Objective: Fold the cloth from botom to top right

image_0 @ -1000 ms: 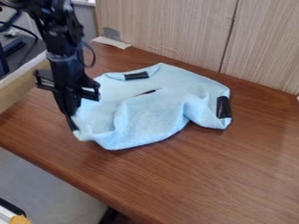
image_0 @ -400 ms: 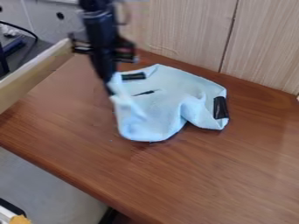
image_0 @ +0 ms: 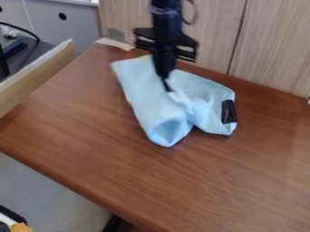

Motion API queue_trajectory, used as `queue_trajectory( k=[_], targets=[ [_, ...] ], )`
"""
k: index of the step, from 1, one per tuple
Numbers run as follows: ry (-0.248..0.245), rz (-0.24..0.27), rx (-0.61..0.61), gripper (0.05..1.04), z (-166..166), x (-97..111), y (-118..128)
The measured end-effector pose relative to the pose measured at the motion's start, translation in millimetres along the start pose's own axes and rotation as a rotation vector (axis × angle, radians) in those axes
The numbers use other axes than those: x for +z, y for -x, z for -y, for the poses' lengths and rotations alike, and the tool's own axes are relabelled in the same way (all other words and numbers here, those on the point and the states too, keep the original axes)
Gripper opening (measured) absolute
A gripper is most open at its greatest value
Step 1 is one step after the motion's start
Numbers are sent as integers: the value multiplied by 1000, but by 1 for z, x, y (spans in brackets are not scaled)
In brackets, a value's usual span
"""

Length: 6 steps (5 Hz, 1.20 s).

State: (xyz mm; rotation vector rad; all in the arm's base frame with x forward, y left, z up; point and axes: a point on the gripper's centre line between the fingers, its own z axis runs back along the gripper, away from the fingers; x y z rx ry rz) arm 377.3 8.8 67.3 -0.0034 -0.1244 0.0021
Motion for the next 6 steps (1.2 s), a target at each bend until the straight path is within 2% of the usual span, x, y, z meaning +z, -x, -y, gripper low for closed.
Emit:
queue_trajectory(
  k=[2, 3, 4, 5, 6],
  targets=[
    [-17, -49, -96, 63, 37, -45, -34],
    [-33, -61, -122, 63, 49, -64, -45],
    [-63, -92, -129, 79, 47, -79, -46],
    [-69, -110, -127, 224, 46, -78, -43],
    [-76, -115, -121, 478, 44, -83, -39]
  ],
)
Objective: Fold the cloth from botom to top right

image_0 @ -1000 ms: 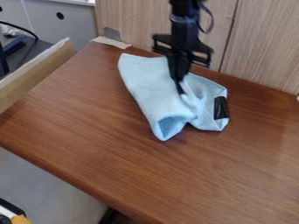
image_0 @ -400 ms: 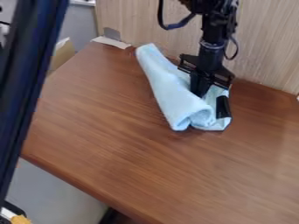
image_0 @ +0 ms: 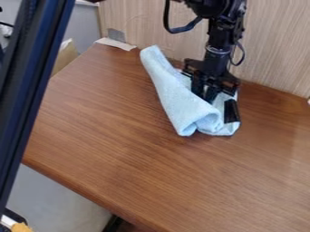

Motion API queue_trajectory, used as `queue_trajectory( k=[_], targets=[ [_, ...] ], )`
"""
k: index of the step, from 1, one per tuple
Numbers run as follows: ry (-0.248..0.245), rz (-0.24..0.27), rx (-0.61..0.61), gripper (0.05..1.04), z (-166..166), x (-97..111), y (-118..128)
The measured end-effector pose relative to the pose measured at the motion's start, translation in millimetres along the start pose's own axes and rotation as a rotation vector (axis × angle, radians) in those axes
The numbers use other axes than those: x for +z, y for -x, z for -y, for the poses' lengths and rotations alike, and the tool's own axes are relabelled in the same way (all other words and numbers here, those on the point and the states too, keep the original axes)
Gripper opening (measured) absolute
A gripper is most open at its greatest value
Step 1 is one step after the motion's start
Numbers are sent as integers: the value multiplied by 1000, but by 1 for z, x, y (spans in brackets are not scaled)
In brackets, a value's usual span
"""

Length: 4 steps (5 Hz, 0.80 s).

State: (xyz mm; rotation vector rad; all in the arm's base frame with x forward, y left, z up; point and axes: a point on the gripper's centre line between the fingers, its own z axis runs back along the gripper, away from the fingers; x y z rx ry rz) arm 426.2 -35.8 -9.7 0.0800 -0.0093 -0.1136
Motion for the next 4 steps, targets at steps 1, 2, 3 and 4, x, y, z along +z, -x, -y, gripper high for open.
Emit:
queue_trajectory(
  k=[1, 2, 3, 4],
  targets=[
    [7, -10, 1, 763, -4, 1, 6],
    [-3, -44, -13, 988, -7, 1, 11],
    [5, -52, -34, 1001, -6, 9, 13],
    [10, -3, -31, 1001, -8, 34, 10]
  ],
)
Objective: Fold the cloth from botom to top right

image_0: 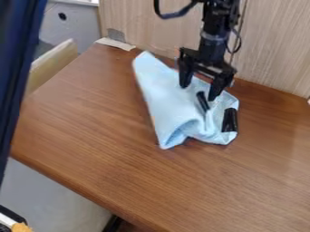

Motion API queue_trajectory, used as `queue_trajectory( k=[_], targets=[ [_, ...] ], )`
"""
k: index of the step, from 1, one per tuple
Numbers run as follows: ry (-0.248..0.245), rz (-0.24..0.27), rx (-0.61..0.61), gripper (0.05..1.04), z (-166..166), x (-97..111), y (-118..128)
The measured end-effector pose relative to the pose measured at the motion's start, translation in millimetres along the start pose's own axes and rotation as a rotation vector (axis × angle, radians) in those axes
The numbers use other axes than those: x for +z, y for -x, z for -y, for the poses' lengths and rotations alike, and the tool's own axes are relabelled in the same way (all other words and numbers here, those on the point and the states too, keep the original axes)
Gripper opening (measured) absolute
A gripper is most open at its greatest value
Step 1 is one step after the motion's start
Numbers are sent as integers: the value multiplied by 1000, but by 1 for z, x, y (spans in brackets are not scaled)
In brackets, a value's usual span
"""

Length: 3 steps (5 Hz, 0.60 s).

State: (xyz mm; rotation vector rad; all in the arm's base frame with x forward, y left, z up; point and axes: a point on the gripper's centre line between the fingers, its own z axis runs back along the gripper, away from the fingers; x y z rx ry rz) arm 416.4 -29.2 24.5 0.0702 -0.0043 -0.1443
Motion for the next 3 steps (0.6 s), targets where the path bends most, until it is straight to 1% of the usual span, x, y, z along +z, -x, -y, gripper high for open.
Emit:
queue_trajectory(
  k=[1, 2, 3],
  targets=[
    [20, -10, 1, 1001, -5, 10, 3],
    [-3, 53, 1, 1001, -15, 47, 7],
    [-4, 45, -13, 1001, -16, 62, 28]
  ],
)
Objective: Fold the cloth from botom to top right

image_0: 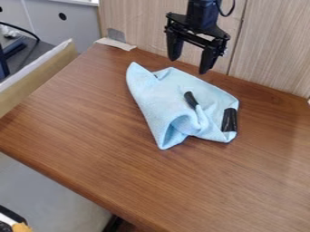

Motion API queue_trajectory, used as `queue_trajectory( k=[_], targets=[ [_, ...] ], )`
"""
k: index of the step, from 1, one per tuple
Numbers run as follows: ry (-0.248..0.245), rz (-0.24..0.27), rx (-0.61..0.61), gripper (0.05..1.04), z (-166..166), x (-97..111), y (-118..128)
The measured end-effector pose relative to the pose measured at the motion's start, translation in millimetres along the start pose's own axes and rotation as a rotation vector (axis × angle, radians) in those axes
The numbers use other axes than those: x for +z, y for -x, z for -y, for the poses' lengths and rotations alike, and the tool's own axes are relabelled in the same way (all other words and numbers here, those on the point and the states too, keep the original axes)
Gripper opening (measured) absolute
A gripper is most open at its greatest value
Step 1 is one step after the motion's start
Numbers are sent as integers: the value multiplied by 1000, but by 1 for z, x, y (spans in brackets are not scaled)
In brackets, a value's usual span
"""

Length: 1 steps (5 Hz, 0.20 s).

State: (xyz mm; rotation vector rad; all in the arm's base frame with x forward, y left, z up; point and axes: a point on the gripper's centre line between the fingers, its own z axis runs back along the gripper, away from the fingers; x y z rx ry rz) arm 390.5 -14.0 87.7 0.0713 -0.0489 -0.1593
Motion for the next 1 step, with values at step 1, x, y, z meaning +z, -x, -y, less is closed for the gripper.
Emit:
queue_trajectory(
  k=[1],
  targets=[
    [-3, 21, 11, 1001, -3, 19, 13]
  ],
)
